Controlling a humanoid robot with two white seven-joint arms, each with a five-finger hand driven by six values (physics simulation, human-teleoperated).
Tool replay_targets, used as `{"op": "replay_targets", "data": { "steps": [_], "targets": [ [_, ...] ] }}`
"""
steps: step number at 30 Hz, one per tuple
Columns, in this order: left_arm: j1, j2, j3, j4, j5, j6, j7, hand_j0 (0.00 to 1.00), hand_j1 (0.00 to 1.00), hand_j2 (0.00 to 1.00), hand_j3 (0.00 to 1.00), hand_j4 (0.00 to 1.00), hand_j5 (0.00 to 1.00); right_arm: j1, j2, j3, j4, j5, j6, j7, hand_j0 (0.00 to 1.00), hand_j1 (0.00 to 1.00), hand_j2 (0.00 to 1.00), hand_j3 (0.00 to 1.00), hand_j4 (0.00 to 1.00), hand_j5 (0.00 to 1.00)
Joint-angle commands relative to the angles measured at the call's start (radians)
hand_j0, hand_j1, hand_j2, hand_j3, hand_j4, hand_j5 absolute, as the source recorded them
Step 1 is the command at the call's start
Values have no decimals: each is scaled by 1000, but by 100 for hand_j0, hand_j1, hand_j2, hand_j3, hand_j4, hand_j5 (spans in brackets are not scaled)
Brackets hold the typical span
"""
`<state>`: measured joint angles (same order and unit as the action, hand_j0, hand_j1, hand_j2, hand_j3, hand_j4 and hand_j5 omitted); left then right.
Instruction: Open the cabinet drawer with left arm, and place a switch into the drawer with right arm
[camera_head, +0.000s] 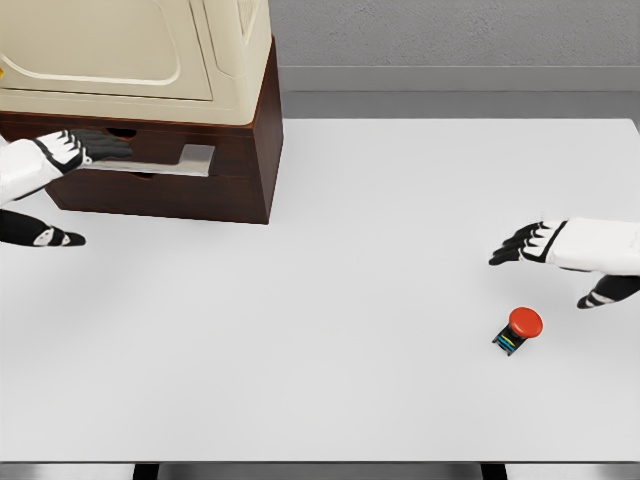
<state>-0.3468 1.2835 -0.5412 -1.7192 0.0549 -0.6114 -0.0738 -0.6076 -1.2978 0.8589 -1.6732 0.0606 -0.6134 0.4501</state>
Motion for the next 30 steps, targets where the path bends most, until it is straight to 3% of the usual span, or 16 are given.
{"op": "replay_targets", "data": {
  "steps": [1, 9, 10, 12, 13, 26, 30],
  "targets": [
    [2, -9, 1, -19, -9, 1, -29, 100, 100, 100, 100, 100, 100, 5, -5, -1, -5, -7, 3, 2, 100, 100, 100, 100, 100, 100],
    [0, -9, 0, -39, -18, 1, -34, 100, 100, 100, 100, 100, 100, 78, 45, 0, -5, -7, 3, 16, 100, 100, 100, 100, 100, 100],
    [-44, -10, -34, -43, -17, 1, -34, 100, 100, 100, 100, 100, 100, 81, 46, 0, -5, -7, 3, 16, 100, 100, 100, 100, 100, 100],
    [-280, -13, -308, -43, -15, 1, -34, 100, 100, 100, 100, 100, 100, 77, 48, -1, -5, -7, 3, 16, 100, 100, 100, 100, 100, 100],
    [-296, -13, -329, -42, -13, 1, -32, 100, 100, 100, 100, 100, 100, 78, 48, -1, -5, -7, 3, 16, 100, 100, 100, 100, 100, 100],
    [-285, 7, -325, -42, -1, 1, -32, 100, 100, 100, 100, 100, 100, 95, 87, 0, -5, -7, 3, 16, 100, 100, 100, 100, 100, 100],
    [-290, 71, -329, -42, 92, 1, -32, 100, 100, 100, 100, 100, 100, 100, 87, 0, -5, -7, 3, 18, 100, 100, 100, 100, 100, 100]
  ]
}}
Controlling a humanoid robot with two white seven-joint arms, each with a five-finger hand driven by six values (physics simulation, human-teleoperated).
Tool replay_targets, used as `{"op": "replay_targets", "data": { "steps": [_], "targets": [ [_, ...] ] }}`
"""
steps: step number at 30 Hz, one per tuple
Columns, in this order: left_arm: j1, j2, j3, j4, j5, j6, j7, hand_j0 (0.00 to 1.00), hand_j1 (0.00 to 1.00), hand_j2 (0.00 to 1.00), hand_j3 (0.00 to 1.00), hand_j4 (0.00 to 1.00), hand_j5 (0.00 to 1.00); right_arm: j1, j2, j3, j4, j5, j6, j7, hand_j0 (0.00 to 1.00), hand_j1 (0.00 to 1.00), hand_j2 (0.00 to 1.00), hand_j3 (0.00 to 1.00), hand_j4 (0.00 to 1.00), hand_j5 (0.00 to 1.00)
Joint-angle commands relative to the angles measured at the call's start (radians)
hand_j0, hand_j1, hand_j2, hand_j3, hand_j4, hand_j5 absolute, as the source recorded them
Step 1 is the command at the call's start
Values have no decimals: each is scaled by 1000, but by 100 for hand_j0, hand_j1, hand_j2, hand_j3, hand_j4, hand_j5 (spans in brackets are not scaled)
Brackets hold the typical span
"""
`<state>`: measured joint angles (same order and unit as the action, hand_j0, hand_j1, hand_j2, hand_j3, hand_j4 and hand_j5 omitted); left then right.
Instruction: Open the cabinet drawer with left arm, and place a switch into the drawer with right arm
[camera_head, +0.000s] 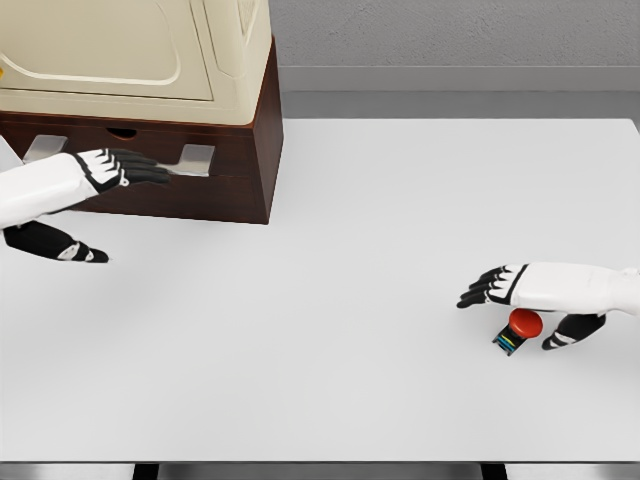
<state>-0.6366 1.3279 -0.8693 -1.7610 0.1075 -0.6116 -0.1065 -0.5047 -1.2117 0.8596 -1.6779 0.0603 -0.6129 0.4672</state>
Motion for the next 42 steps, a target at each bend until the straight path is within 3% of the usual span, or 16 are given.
{"op": "replay_targets", "data": {
  "steps": [1, 7, 12, 21, 30, 32, 37, 42],
  "targets": [
    [0, 40, -2, 3, 60, 1, 1, 100, 100, 100, 100, 100, 100, 0, 0, -1, 0, -7, 2, 1, 100, 100, 100, 100, 100, 100],
    [0, 50, -11, 20, 93, 1, -4, 100, 100, 100, 100, 100, 100, 2, -2, -1, 0, -7, 2, 4, 100, 100, 100, 100, 100, 100],
    [0, 45, -14, 49, 139, 1, -58, 100, 100, 100, 100, 100, 100, 20, 4, -1, -2, -7, 2, 4, 100, 100, 100, 100, 100, 100],
    [-3, -4, -11, 75, 142, 1, -76, 100, 100, 100, 100, 100, 100, 18, 3, -1, 0, -7, 2, 7, 100, 100, 100, 100, 100, 100],
    [-8, -26, -4, 144, 144, 1, -74, 100, 100, 100, 100, 100, 100, 18, 1, 1, 0, -7, 2, 22, 100, 100, 100, 100, 100, 100],
    [-8, -64, -5, 179, 141, 1, -79, 100, 100, 100, 100, 100, 100, 15, 1, -1, 0, -7, 2, 28, 100, 100, 100, 100, 100, 100],
    [-14, -105, -4, 181, 142, 1, -147, 100, 100, 100, 100, 100, 100, 17, 3, -1, 0, -7, 2, 28, 100, 100, 100, 100, 100, 100],
    [-41, -122, -5, 181, 141, 1, -157, 100, 100, 100, 100, 100, 100, 14, 0, -2, 0, -7, 2, 28, 100, 100, 100, 100, 100, 100]
  ]
}}
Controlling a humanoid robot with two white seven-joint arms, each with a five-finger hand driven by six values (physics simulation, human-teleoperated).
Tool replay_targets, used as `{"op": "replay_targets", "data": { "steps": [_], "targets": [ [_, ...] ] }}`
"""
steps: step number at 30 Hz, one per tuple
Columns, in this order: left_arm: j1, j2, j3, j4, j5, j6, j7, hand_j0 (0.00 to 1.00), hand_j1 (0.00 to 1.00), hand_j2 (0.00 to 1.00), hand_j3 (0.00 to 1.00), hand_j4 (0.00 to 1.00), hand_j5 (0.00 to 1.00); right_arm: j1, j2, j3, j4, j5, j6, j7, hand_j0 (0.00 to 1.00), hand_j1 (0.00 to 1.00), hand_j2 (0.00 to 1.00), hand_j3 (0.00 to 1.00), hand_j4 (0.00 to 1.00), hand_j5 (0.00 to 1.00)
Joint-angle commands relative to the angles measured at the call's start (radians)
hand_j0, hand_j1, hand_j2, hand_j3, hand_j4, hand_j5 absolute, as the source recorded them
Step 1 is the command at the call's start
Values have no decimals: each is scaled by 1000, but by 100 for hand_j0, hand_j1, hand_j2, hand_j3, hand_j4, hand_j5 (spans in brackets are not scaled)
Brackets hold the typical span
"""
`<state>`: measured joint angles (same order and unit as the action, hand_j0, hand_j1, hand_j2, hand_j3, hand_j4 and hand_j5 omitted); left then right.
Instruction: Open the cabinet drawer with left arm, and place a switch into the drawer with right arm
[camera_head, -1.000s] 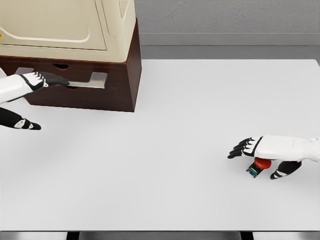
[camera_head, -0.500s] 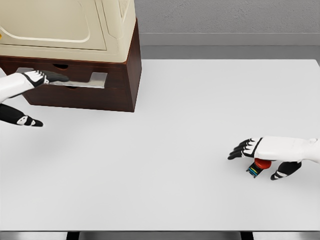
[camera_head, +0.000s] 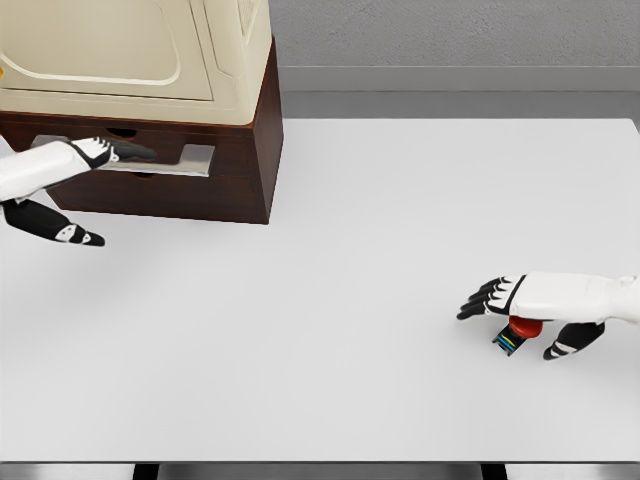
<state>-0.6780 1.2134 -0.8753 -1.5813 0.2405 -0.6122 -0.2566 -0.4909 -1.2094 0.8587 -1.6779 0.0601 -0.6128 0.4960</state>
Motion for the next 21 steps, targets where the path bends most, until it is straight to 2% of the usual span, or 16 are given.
{"op": "replay_targets", "data": {
  "steps": [1, 6, 10, 18, 21],
  "targets": [
    [0, -9, 1, 1, 6, 1, -7, 100, 100, 100, 100, 100, 100, 0, -1, -1, 0, -6, 2, 1, 100, 100, 100, 100, 100, 100],
    [-2, -14, 2, 18, 10, 8, -7, 100, 100, 100, 100, 100, 100, 0, 1, 0, 0, -6, 2, 1, 100, 100, 100, 100, 100, 100],
    [-2, -17, 2, 61, 10, 8, -7, 100, 100, 100, 100, 100, 100, -3, 1, -1, 0, -6, 2, 3, 99, 99, 99, 99, 99, 99],
    [-11, -66, 2, 121, 0, 29, -13, 100, 100, 100, 100, 100, 100, 3, 1, 0, 0, -6, 2, 3, 98, 98, 98, 98, 98, 98],
    [-15, -91, 1, 122, -1, 43, -15, 100, 100, 100, 100, 100, 100, -2, 1, 0, 0, -6, 2, 3, 93, 93, 93, 93, 93, 93]
  ]
}}
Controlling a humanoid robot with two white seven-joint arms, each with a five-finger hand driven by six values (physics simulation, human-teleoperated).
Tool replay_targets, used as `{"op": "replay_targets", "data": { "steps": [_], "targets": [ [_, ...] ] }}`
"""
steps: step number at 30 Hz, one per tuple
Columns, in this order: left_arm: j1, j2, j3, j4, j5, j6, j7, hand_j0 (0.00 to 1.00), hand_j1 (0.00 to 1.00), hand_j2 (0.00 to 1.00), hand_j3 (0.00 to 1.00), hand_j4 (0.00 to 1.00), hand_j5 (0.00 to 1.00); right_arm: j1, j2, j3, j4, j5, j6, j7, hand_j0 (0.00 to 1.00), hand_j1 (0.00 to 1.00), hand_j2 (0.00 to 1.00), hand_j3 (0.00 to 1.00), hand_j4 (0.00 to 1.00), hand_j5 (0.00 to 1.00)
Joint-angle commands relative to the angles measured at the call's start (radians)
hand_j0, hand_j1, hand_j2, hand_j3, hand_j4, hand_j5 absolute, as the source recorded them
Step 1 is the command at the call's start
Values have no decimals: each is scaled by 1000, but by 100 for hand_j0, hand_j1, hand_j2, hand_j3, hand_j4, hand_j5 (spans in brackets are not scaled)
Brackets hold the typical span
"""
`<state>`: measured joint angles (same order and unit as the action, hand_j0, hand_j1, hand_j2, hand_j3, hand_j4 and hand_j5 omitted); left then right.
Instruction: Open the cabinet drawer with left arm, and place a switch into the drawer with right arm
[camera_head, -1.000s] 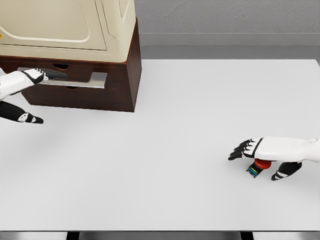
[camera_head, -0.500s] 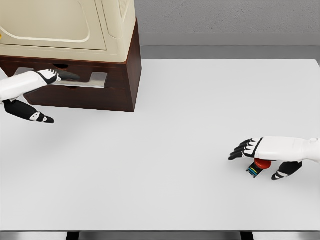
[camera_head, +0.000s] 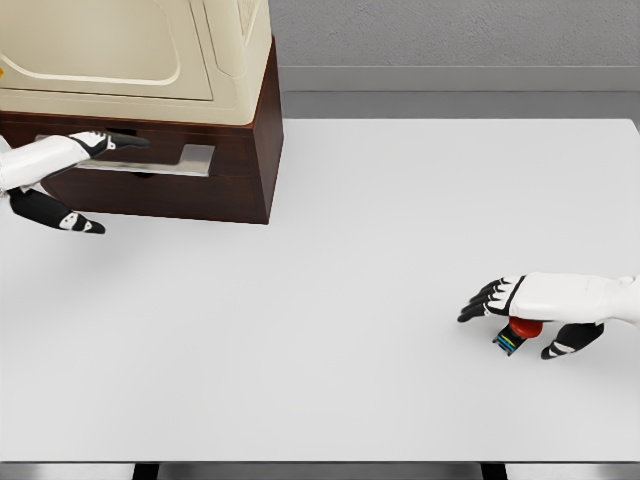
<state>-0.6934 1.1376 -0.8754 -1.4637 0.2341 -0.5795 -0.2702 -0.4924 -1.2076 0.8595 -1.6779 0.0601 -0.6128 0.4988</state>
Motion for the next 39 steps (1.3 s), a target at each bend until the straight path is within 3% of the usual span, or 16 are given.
{"op": "replay_targets", "data": {
  "steps": [1, 9, 18, 39],
  "targets": [
    [0, -18, 1, 5, 5, 10, -1, 100, 100, 100, 100, 100, 100, -2, -1, 0, 0, -6, 2, 0, 91, 91, 91, 91, 91, 91],
    [0, -18, -5, 6, 5, 20, -4, 99, 99, 99, 99, 99, 99, 5, 0, 0, 0, -2, 2, 10, 85, 85, 85, 85, 85, 85],
    [2, -16, -8, 17, 7, 27, -3, 96, 96, 96, 96, 96, 96, 0, 26, 1, 1, 18, 2, 14, 62, 62, 62, 62, 62, 62],
    [5, -27, -22, 28, 13, 41, -3, 81, 81, 81, 81, 81, 81, -14, 31, -4, 4, 23, 2, 27, 59, 59, 59, 59, 59, 59]
  ]
}}
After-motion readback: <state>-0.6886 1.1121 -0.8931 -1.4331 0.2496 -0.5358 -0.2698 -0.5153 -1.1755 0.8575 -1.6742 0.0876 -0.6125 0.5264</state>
